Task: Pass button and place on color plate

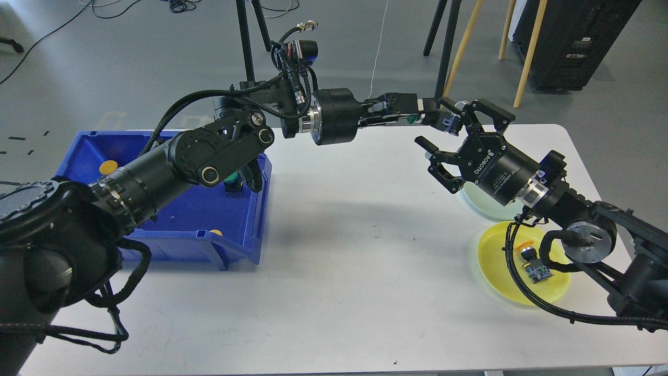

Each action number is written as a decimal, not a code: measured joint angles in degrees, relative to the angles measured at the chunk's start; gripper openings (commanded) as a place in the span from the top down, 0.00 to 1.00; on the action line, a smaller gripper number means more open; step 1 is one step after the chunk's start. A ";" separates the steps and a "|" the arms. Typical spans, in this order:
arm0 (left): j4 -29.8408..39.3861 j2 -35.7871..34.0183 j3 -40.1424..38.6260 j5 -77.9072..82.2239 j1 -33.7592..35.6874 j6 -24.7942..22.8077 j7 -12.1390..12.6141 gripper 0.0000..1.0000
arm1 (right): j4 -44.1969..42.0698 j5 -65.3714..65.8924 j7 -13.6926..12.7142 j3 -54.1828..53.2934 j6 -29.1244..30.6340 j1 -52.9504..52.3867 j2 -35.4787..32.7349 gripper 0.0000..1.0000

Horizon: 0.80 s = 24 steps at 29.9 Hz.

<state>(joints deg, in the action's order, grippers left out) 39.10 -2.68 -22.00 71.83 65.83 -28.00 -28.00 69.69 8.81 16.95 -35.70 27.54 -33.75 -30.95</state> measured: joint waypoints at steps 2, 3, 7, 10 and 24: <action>-0.01 0.02 0.00 -0.06 0.00 0.00 0.00 0.91 | 0.23 0.01 -0.03 -0.21 -0.45 -0.18 0.01 0.99; -0.02 0.03 0.00 -0.08 0.00 0.00 0.00 0.91 | 0.42 0.00 -0.07 -0.34 -0.62 -0.21 -0.05 0.99; -0.03 0.08 0.00 -0.13 -0.06 0.00 0.00 0.87 | 0.76 -0.22 -0.20 -0.55 -1.28 -0.20 -0.34 0.99; -0.03 0.18 0.00 -0.37 -0.11 0.00 0.00 0.52 | 0.87 -0.58 -0.23 -0.59 -1.80 -0.05 -0.39 0.99; -0.78 1.20 -0.16 -6.61 -0.35 0.01 -0.01 0.08 | -0.12 -13.00 -1.05 -5.39 -7.50 5.34 -0.37 1.00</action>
<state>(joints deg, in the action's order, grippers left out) 38.31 -1.48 -22.16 65.22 65.48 -28.00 -28.01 69.58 -4.19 15.90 -41.09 20.04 -28.41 -31.32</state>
